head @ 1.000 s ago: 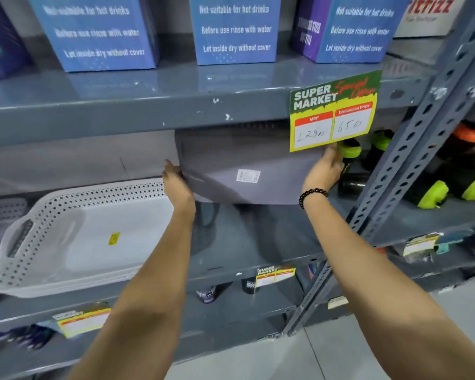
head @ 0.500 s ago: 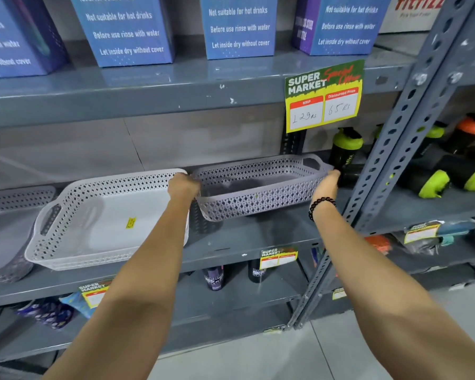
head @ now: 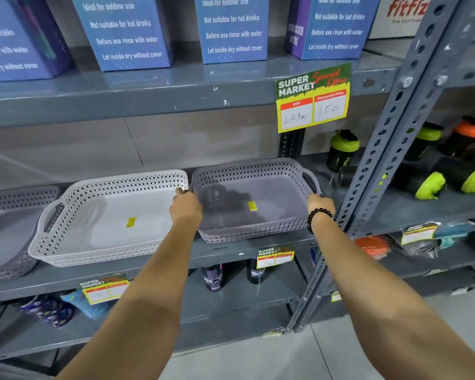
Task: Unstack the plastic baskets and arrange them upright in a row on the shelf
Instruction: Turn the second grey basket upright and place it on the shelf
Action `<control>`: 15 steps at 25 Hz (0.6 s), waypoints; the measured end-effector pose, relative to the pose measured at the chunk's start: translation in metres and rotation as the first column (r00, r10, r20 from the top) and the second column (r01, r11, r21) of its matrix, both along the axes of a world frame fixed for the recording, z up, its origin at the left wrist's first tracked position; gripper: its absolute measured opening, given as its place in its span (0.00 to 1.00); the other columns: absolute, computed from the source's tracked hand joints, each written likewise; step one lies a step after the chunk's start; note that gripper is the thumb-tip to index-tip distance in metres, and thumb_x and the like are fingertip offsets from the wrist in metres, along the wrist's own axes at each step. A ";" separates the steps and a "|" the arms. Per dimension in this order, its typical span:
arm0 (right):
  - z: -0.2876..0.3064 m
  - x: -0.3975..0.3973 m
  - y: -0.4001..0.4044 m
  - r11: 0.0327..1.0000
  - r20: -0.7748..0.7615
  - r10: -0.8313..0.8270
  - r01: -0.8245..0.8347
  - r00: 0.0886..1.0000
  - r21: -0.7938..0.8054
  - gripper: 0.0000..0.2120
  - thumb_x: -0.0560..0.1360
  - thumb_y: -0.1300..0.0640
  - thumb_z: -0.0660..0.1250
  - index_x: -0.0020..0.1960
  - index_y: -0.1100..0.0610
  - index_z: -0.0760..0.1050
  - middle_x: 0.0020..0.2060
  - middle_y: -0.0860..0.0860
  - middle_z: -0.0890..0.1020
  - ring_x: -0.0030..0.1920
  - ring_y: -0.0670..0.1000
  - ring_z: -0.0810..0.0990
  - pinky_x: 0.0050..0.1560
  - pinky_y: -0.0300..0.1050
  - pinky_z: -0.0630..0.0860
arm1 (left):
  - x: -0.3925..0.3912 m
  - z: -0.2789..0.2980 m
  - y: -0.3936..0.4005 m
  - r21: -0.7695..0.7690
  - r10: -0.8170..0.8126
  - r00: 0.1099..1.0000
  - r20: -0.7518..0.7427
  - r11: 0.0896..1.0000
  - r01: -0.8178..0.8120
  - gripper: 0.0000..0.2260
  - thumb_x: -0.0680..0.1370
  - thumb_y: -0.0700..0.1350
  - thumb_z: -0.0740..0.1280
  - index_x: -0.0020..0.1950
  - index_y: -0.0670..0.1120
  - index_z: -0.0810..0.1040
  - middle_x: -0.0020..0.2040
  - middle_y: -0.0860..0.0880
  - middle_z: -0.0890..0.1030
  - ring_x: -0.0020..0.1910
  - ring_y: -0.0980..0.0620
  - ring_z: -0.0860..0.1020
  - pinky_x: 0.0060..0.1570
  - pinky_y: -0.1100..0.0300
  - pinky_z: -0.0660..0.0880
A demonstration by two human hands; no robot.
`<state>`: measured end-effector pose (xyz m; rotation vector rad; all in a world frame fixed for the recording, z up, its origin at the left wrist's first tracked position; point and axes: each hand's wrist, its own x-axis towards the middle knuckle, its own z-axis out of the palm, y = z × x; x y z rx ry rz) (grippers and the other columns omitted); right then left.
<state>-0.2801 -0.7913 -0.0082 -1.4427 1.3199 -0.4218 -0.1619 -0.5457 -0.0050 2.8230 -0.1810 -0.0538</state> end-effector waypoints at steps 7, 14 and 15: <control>-0.003 0.004 0.008 0.944 -0.206 0.032 -0.097 0.978 -0.315 0.20 0.73 0.58 0.62 0.62 0.68 0.70 0.62 0.62 0.75 0.62 0.64 0.74 0.63 0.56 0.73 | -0.008 -0.009 0.004 -0.010 -0.029 0.999 0.044 1.000 0.029 0.16 0.80 0.37 0.60 0.68 0.37 0.69 0.66 0.39 0.70 0.59 0.39 0.76 0.57 0.48 0.75; 0.007 0.035 0.048 0.822 -0.166 0.280 -0.326 0.945 -0.468 0.23 0.75 0.62 0.60 0.68 0.68 0.64 0.67 0.64 0.70 0.67 0.64 0.70 0.65 0.58 0.71 | -0.007 -0.001 0.021 -0.059 0.036 0.992 0.122 0.998 -0.029 0.18 0.80 0.45 0.59 0.67 0.38 0.69 0.65 0.38 0.72 0.62 0.39 0.73 0.59 0.47 0.72; 0.009 0.041 0.057 0.829 -0.141 0.315 -0.345 0.939 -0.441 0.23 0.75 0.63 0.59 0.69 0.68 0.64 0.67 0.64 0.70 0.66 0.64 0.71 0.63 0.57 0.72 | -0.005 0.001 0.030 -0.060 0.056 0.988 0.145 0.997 -0.047 0.18 0.81 0.46 0.58 0.67 0.38 0.69 0.65 0.38 0.73 0.63 0.39 0.73 0.59 0.47 0.71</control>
